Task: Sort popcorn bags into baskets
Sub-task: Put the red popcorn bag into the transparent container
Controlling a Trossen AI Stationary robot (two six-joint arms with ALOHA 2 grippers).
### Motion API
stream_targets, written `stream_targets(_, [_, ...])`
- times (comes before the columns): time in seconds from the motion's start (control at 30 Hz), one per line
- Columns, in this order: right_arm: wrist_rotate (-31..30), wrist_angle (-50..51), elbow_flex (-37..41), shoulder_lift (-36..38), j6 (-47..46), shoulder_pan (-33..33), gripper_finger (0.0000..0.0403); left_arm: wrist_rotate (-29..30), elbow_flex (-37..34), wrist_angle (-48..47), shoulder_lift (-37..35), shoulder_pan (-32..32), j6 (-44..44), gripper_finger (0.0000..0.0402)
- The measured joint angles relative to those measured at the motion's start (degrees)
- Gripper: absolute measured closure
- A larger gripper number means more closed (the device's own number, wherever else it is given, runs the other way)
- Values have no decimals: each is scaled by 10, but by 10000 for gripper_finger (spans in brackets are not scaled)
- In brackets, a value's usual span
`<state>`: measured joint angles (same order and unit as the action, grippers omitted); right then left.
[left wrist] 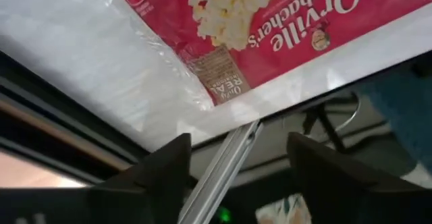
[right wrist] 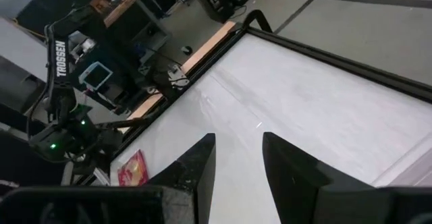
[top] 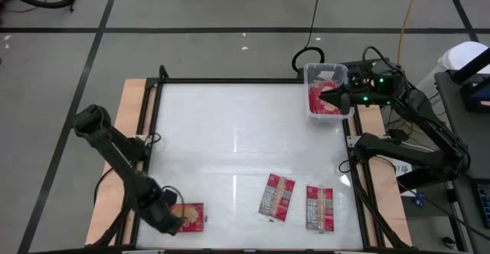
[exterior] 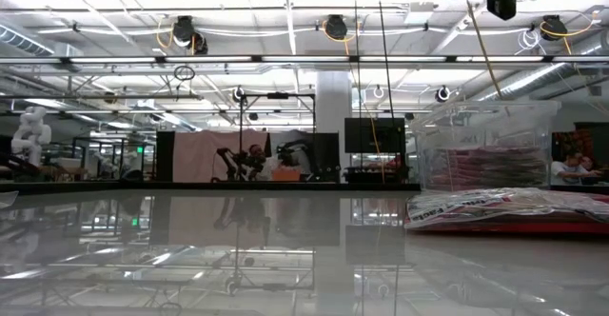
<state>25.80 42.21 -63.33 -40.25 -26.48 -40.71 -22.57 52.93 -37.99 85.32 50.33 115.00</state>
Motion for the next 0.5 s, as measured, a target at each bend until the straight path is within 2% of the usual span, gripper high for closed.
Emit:
stream_targets(0.13, [0, -17, 0, 1, -21, 0, 289, 57, 0, 11, 13, 33, 41, 118])
stream_targets(0.23, [-1, -45, 0, 1, -46, 0, 289, 82, 0, 31, 35, 48, 26, 104])
stream_targets(0.5, [-1, -133, 0, -8, -94, 0, 289, 77, 0, 55, 102, 58, -20, 118])
